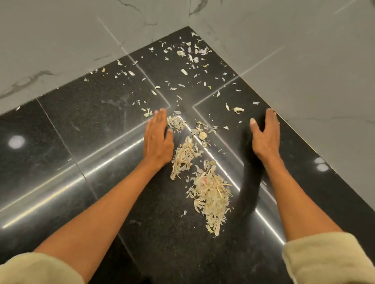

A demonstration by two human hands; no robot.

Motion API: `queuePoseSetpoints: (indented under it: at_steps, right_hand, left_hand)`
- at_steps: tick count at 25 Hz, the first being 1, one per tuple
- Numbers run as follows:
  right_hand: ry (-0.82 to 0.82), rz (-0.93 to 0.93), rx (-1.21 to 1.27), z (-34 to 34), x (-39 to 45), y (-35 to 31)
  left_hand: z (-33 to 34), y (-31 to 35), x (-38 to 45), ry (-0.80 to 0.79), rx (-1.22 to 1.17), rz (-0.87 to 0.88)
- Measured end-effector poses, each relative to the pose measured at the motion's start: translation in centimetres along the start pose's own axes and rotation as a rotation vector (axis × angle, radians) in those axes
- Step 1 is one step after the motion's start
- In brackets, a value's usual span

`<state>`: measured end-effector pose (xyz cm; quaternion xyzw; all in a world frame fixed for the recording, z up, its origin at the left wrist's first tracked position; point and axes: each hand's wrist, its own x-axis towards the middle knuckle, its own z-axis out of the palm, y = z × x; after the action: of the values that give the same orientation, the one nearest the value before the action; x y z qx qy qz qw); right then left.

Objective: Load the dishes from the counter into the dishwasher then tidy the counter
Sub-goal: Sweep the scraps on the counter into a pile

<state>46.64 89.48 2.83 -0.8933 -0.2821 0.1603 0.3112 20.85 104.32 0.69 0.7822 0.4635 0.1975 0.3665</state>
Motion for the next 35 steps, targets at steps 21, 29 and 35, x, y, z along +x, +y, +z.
queuePoseSetpoints:
  at_steps: [21,29,35]
  right_hand:
    - [-0.058,-0.119,0.083,1.5,6.3,-2.0]
    - [-0.306,-0.506,0.115,8.7,0.9,-8.6]
    - [-0.026,-0.252,0.161,6.0,7.7,-8.0]
  left_hand:
    - [-1.8,-0.7,4.1,0.085,-0.126,-0.077]
    - [1.2,3.0,4.5,-0.242,-0.209,0.269]
    - [-3.4,-1.1,6.1,0.374,-0.296,0.131]
